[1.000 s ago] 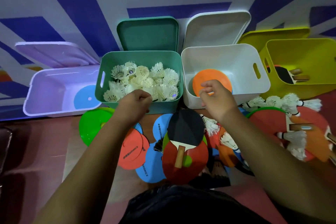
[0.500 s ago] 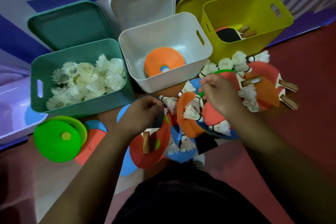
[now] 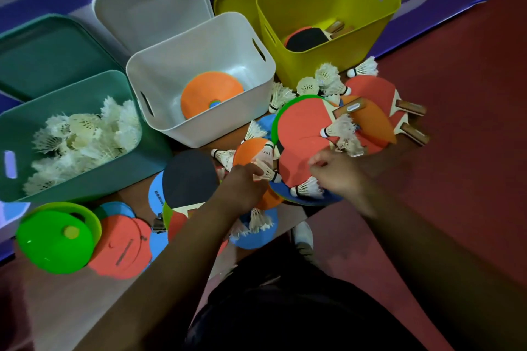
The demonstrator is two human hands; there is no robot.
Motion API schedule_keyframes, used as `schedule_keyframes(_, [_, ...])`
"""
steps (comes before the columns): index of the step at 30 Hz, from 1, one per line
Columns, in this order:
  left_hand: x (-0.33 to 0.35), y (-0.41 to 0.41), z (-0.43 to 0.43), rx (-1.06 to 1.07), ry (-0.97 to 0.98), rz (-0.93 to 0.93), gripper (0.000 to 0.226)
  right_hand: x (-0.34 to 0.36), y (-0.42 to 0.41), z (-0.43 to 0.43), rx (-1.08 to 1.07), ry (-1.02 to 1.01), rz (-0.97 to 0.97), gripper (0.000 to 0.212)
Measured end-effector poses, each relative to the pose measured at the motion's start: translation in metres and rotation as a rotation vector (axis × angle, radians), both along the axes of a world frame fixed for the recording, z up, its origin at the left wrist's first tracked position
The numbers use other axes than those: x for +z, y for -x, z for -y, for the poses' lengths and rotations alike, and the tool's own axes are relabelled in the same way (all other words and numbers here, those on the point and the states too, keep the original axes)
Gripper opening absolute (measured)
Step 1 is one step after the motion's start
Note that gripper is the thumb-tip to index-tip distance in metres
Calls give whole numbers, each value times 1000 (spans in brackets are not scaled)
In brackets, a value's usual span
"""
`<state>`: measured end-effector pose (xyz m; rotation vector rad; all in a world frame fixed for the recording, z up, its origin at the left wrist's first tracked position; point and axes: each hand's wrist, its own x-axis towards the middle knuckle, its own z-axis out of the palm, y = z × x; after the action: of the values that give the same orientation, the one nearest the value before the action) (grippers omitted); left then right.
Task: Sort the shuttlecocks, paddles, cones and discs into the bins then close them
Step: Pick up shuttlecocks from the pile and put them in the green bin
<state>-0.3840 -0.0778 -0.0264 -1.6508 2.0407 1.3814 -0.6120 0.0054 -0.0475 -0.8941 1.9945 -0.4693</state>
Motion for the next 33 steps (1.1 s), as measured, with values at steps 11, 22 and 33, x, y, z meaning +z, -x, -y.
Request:
schedule_keyframes(11, [-5, 22, -6, 165, 8, -9, 26, -15, 25, -3, 106, -208, 194, 23])
schedule_keyframes(22, [33, -8, -9, 529, 249, -218, 13, 33, 13, 49, 183, 42, 177, 12])
schedule_keyframes(33, [63, -105, -22, 900, 386, -310, 11, 76, -81, 108, 424, 330, 166, 13])
